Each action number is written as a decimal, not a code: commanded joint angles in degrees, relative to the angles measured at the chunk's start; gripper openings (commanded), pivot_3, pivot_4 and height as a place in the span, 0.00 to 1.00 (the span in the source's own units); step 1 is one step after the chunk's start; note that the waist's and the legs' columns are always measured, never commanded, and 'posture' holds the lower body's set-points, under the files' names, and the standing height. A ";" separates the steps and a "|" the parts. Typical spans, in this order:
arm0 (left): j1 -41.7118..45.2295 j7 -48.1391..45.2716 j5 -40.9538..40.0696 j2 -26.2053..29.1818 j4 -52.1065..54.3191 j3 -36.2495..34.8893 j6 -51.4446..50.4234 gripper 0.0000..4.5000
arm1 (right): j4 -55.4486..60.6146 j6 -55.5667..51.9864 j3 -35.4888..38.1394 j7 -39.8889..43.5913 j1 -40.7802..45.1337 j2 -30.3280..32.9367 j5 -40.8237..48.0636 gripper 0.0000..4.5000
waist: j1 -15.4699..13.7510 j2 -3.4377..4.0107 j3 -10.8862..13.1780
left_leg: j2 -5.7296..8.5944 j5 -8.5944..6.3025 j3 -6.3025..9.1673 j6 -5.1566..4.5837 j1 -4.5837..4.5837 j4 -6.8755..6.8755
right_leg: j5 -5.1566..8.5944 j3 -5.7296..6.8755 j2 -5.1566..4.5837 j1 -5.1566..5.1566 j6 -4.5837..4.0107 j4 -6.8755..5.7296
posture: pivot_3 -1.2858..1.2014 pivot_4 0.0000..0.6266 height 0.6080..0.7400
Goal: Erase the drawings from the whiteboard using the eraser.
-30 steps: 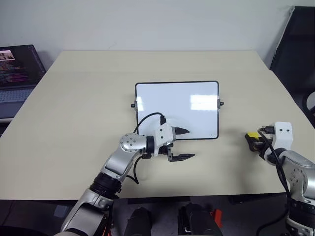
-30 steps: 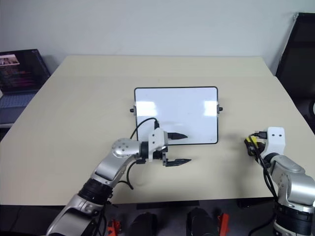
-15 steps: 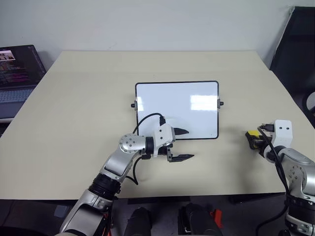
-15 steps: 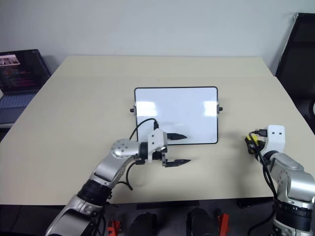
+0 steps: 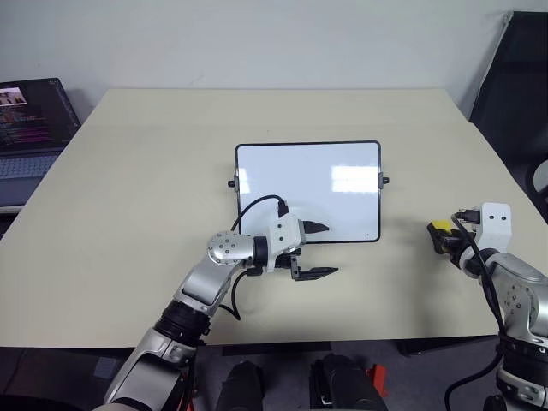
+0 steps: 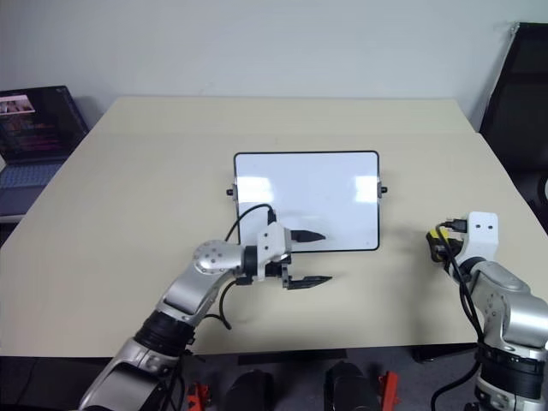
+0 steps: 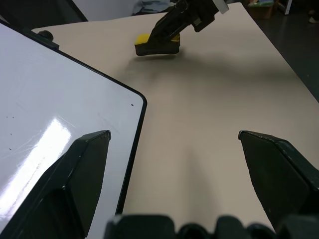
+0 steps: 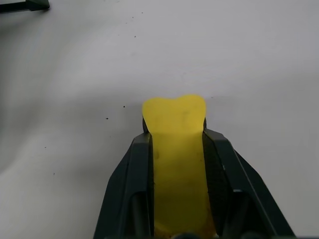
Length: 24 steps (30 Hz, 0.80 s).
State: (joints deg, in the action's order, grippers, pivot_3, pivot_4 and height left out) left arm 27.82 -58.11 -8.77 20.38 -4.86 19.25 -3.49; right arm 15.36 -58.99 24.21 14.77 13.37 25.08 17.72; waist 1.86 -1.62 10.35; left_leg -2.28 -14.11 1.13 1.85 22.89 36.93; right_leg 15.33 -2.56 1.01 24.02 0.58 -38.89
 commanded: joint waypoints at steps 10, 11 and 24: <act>0.79 0.52 -0.05 0.07 0.92 -1.30 0.59 1.00 | 1.53 -1.05 1.28 -1.43 0.87 1.11 2.20 0.27 | -0.01 0.00 0.00 | 0.00 0.00 0.00 0.00 0.00 0.02 | 0.00 0.00 0.00 0.00 0.00 -0.02 | 0.52 0.24 1.00; 0.83 0.54 -0.04 0.06 0.83 -1.33 0.62 1.00 | 1.27 -1.02 1.06 -1.44 1.02 1.27 2.06 0.27 | -0.01 0.01 0.00 | 0.00 0.00 0.00 0.00 0.00 0.02 | 0.00 0.00 0.00 0.00 0.00 -0.02 | 0.52 0.24 1.00; 0.85 0.72 0.36 -0.15 0.43 -1.52 1.13 1.00 | 2.14 -0.02 0.98 0.33 0.45 2.59 3.01 0.33 | 0.00 0.02 -0.01 | 0.00 0.00 0.00 0.00 0.00 0.03 | 0.00 0.00 0.00 0.00 0.00 -0.04 | 0.52 0.24 1.00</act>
State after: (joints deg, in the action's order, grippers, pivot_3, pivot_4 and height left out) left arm 27.82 -57.92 -8.52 20.36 -5.14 18.57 -3.34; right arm 15.35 -60.37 24.42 14.26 13.49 26.52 19.53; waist 1.85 -1.60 10.34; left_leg -2.27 -14.11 1.13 1.85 22.89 36.96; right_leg 15.33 -2.57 1.01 24.02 0.58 -38.94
